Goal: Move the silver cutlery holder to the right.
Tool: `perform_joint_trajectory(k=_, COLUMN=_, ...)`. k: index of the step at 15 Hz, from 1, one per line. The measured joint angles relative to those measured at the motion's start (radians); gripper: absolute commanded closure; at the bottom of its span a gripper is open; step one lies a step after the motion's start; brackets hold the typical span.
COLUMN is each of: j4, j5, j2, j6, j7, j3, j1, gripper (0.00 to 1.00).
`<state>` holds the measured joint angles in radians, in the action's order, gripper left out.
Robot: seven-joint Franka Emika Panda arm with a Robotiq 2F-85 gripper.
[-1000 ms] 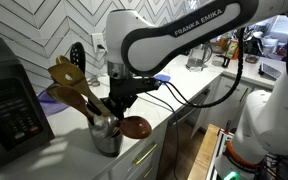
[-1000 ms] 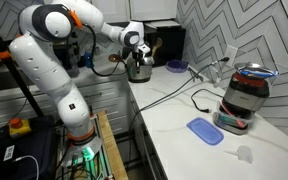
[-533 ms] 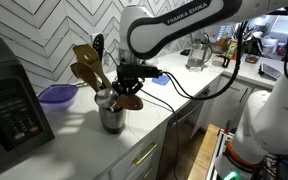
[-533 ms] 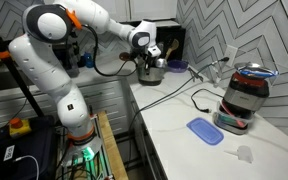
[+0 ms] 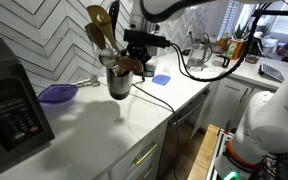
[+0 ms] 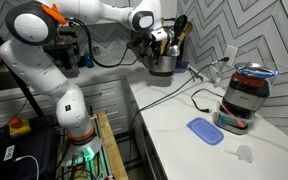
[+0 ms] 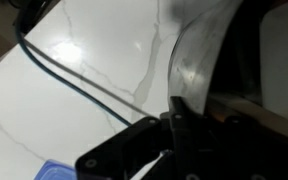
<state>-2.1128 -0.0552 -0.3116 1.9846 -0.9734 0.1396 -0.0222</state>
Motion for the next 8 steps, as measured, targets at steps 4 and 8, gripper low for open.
perform_joint_trajectory(k=4, j4=0.085, j5=0.106, j2=-0.063, j6=-0.231, j7=-0.113, j3=-0.016, j1=0.072, gripper=0.99)
perform_joint_trajectory(k=8, j4=0.110, j5=0.162, j2=-0.116, j6=-0.377, j7=-0.164, j3=-0.089, j1=0.161, gripper=0.99)
